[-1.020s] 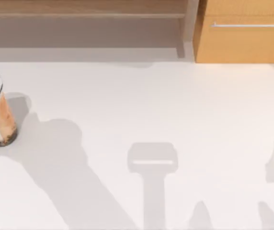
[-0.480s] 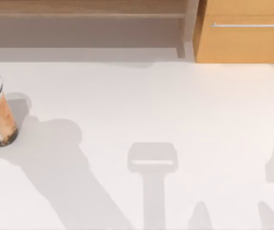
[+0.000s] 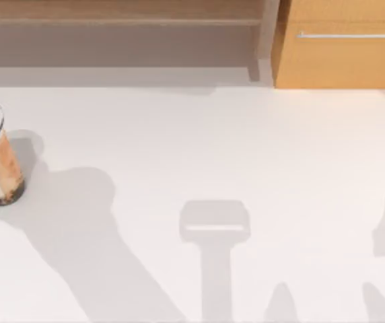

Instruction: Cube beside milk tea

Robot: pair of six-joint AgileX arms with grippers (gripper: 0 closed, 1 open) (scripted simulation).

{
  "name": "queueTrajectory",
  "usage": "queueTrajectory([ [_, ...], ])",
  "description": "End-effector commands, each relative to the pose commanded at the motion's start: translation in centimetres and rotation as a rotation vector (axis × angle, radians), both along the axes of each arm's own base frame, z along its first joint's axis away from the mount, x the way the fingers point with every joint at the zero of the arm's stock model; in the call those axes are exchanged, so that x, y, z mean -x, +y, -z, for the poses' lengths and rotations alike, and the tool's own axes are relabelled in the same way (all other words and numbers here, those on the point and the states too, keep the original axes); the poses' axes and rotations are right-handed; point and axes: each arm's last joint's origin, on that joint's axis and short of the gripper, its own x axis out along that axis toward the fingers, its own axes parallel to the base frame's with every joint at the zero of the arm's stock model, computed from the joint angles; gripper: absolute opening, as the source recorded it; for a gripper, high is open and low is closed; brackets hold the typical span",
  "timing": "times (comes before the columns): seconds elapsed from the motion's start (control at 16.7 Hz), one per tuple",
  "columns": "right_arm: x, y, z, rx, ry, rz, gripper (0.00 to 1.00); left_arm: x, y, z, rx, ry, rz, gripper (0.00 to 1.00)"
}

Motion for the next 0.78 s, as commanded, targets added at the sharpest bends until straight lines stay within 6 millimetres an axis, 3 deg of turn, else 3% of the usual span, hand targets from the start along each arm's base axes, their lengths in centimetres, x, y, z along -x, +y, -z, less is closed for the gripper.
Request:
queueTrajectory([
  [0.18,0.0,0.0,0.0,0.0,0.0,0.0,1.0,0.05,-0.34,1.56,0.019,0.046,0.007,0.0],
  [0.42,0.0,0.0,0.0,0.0,0.0,0.0,1.0,0.05,-0.34,1.56,0.019,0.046,0.007,0.0],
  [0.78,0.0,0.0,0.0,0.0,0.0,0.0,1.0,0.05,-0.34,1.56,0.019,0.046,0.007,0.45],
])
